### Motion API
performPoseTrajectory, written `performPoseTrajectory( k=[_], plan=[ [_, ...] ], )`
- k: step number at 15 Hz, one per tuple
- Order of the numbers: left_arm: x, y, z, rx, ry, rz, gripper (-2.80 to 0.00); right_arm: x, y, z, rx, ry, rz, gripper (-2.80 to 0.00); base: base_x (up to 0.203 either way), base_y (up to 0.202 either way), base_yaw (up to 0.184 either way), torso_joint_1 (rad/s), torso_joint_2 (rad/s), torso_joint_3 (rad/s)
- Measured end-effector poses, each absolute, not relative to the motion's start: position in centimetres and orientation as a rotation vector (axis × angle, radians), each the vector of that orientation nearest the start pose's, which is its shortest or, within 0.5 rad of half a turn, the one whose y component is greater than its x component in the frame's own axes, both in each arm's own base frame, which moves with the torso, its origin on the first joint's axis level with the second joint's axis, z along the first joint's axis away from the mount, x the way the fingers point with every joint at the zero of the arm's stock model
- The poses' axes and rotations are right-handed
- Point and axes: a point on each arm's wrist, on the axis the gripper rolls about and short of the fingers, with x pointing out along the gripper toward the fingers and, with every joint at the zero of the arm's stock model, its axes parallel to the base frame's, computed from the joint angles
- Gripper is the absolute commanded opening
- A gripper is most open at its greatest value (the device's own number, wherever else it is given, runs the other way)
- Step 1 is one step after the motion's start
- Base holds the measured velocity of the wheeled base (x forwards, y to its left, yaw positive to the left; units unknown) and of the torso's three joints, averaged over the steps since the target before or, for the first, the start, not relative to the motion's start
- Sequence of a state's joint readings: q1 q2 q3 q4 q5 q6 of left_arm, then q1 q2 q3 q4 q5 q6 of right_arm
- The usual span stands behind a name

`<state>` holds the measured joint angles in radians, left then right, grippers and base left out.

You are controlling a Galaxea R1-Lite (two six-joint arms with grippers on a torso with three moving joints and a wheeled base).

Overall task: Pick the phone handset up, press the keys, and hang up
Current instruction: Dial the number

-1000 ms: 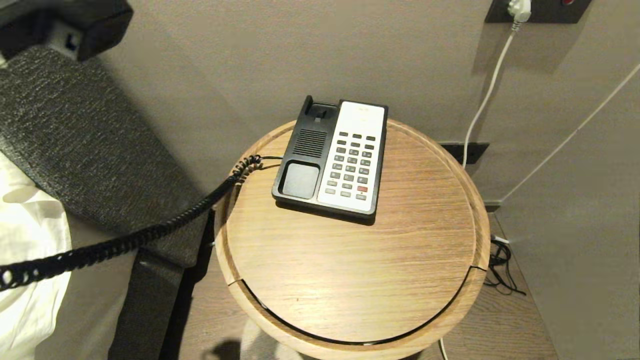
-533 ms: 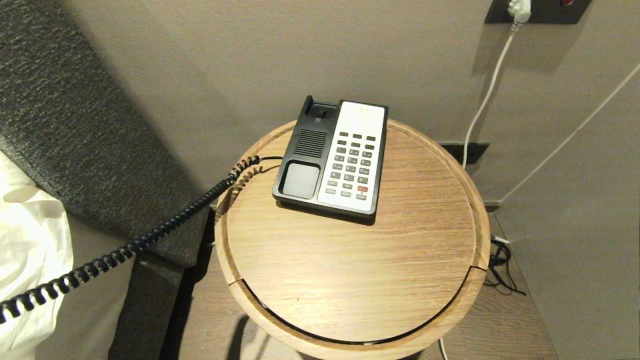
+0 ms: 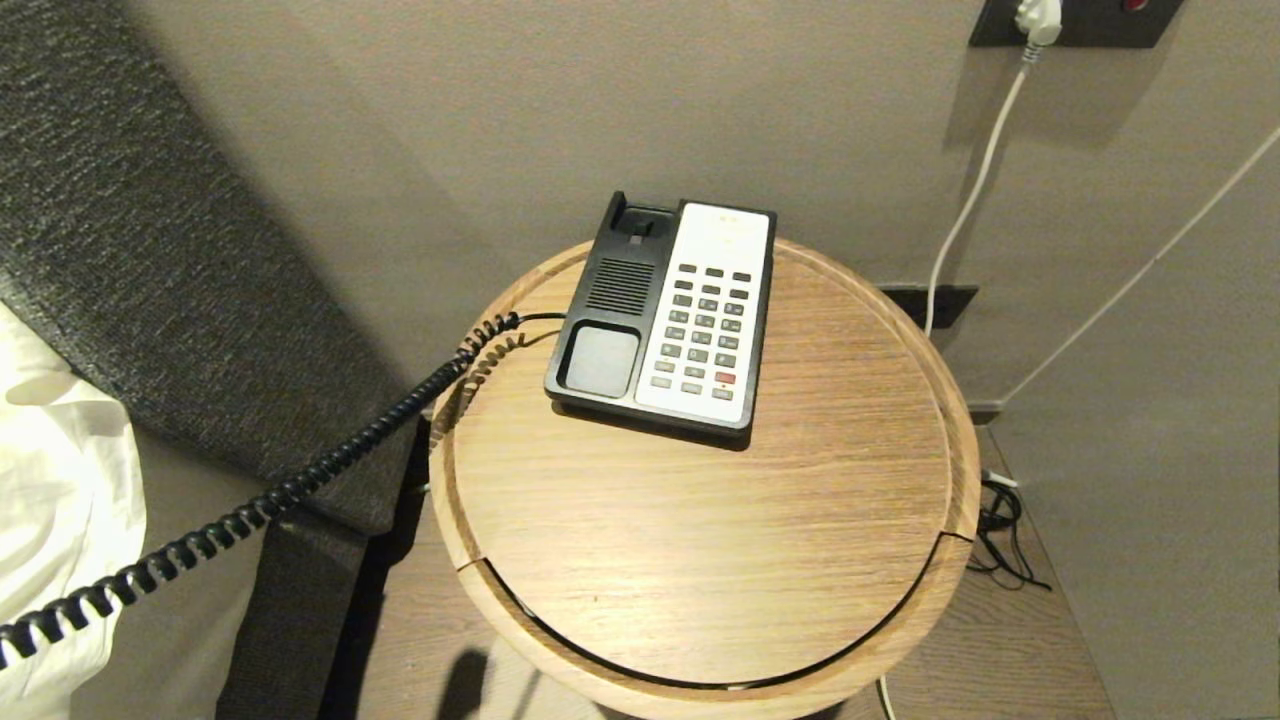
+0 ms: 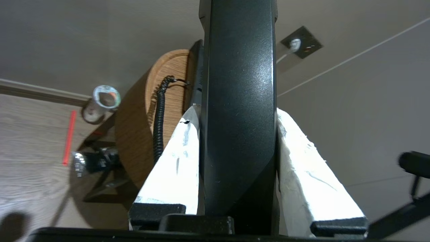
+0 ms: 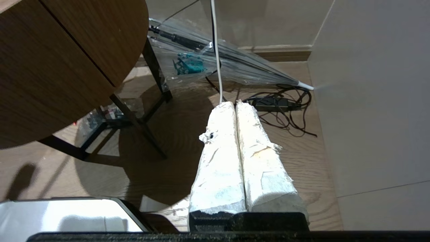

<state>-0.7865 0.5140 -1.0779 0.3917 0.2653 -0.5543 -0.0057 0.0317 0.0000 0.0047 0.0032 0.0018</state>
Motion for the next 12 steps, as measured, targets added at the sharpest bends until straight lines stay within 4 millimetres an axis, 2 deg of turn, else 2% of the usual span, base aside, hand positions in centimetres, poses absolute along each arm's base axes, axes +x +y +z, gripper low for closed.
performPoseTrajectory(
  k=[2,4,6,10,11,12],
  plan=[
    [-3.6,4.4,31.7,-0.630,-0.005,-0.548,-2.80,-2.0,0.0,7.6,0.003,0.033,-0.002,-2.80,0.000,0.000,0.000,0.000,0.00,0.000],
    [-3.8,4.5,30.8,-0.624,0.000,-0.539,-2.80,-2.5,0.0,9.0,0.038,-0.011,0.011,-2.80,0.000,0.000,0.000,0.000,0.00,0.000],
    [-4.0,4.5,29.7,-0.618,0.004,-0.530,-2.80,-4.3,0.1,12.8,0.078,-0.082,0.046,-2.80,0.000,0.000,0.000,0.000,0.00,0.000],
    [-4.4,4.9,28.8,-0.620,-0.001,-0.538,-2.80,-10.5,0.3,20.9,0.141,-0.153,0.133,-2.80,0.000,0.000,0.000,0.000,0.00,0.000],
    [-4.5,5.0,28.9,-0.624,-0.006,-0.543,-2.80,-11.1,0.4,23.0,0.178,-0.139,0.148,-2.80,0.000,0.000,0.000,0.000,0.00,0.000],
    [-4.6,5.1,29.1,-0.631,-0.020,-0.549,-2.80,-10.7,0.4,25.3,0.210,-0.103,0.166,-2.80,0.000,0.000,0.000,0.000,0.00,0.000]
  ],
)
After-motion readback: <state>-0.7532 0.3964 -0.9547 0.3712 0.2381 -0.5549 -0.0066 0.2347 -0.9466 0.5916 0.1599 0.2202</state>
